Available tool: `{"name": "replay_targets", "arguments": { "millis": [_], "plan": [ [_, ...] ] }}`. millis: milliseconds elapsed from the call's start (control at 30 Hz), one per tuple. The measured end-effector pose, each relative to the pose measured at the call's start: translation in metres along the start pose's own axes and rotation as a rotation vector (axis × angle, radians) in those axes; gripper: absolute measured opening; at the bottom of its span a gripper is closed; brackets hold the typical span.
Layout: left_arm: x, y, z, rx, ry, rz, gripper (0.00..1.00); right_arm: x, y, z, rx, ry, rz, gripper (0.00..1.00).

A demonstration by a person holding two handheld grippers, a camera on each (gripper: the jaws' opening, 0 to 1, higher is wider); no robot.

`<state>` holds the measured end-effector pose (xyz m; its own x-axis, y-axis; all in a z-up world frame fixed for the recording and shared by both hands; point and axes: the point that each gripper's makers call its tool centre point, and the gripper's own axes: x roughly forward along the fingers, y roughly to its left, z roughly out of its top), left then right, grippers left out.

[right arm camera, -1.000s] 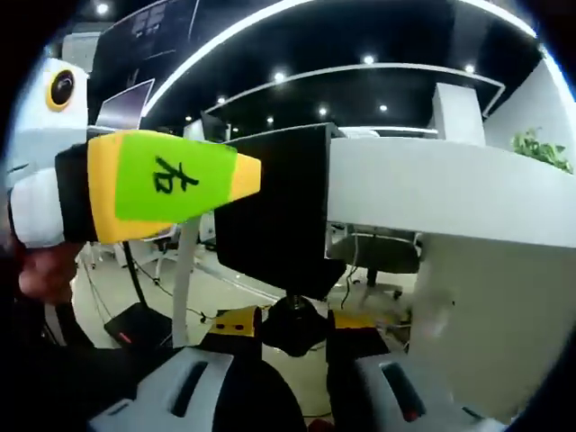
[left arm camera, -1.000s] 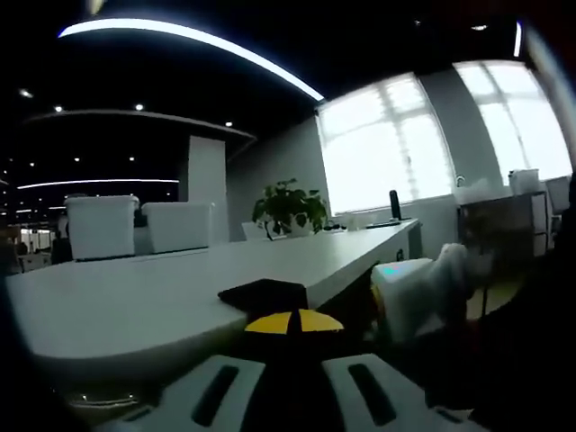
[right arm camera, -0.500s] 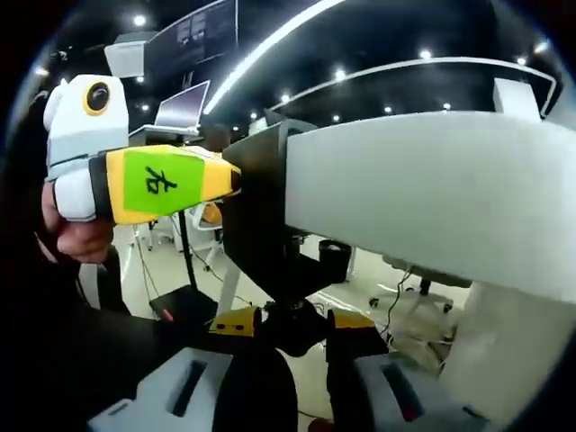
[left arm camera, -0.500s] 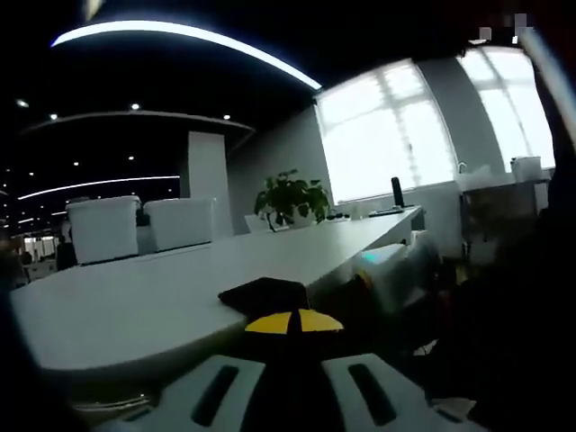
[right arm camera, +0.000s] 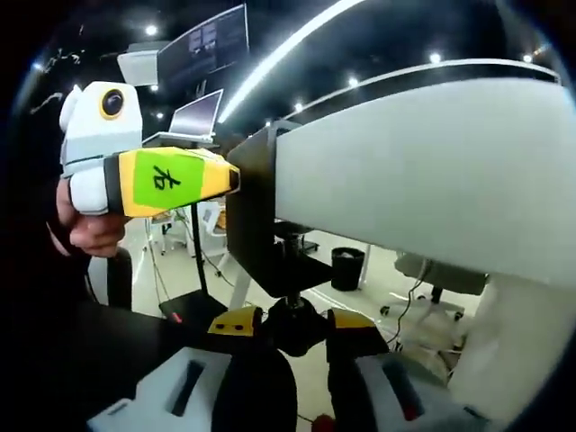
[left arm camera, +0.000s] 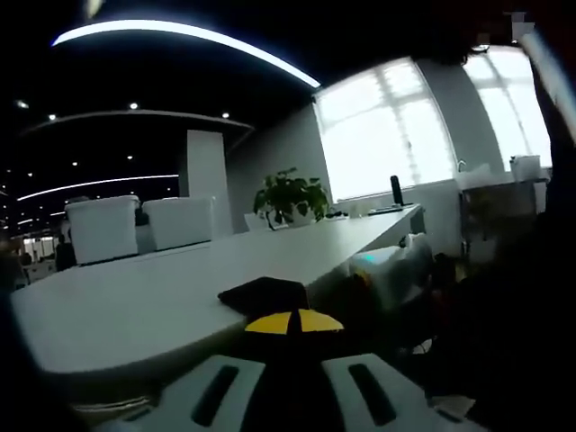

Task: Clamp the fixed fixture on the desktop, loosen the retaining clip, secure it to the edge of the desk, and tighten the retaining clip.

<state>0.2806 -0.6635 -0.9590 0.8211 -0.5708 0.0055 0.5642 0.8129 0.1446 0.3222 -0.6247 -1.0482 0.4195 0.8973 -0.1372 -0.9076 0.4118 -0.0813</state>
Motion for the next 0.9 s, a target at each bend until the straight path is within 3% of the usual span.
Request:
{"name": "replay_targets", "arguments": {
  "millis": [100, 200, 333, 433, 533, 633, 800, 900],
  "plan": [
    [-0.001, 0.0, 0.001, -0.012, -0.01, -0.005, 0.01, -0.004, -0.006, 0.0, -0.001, -0.009, -0.106, 0.26],
    [-0.002, 0.0, 0.001, -0.027, -0.028, -0.014, 0.01, -0.015, -0.013, -0.004, 0.09, -0.014, -0.254, 0.28],
    [-0.003, 0.002, 0.0, -0.045, -0.051, -0.028, 0.01, -0.021, -0.009, -0.008, 0.079, -0.009, -0.381, 0.32],
    [-0.003, 0.002, 0.001, -0.055, -0.065, -0.035, 0.01, -0.025, -0.005, -0.005, 0.099, -0.002, -0.529, 0.35],
    [-0.003, 0.004, 0.0, -0.073, -0.075, -0.042, 0.01, -0.018, -0.006, -0.004, 0.065, 0.016, -0.62, 0.37],
    [-0.003, 0.004, 0.0, -0.075, -0.082, -0.049, 0.01, -0.012, -0.015, -0.004, 0.115, 0.013, -0.701, 0.38],
    [-0.003, 0.003, 0.001, -0.081, -0.087, -0.067, 0.01, -0.011, -0.019, 0.002, 0.096, 0.006, -0.741, 0.26],
    [-0.003, 0.003, 0.002, -0.085, -0.089, -0.069, 0.01, -0.013, -0.023, 0.001, 0.108, 0.012, -0.759, 0.25]
  ]
}}
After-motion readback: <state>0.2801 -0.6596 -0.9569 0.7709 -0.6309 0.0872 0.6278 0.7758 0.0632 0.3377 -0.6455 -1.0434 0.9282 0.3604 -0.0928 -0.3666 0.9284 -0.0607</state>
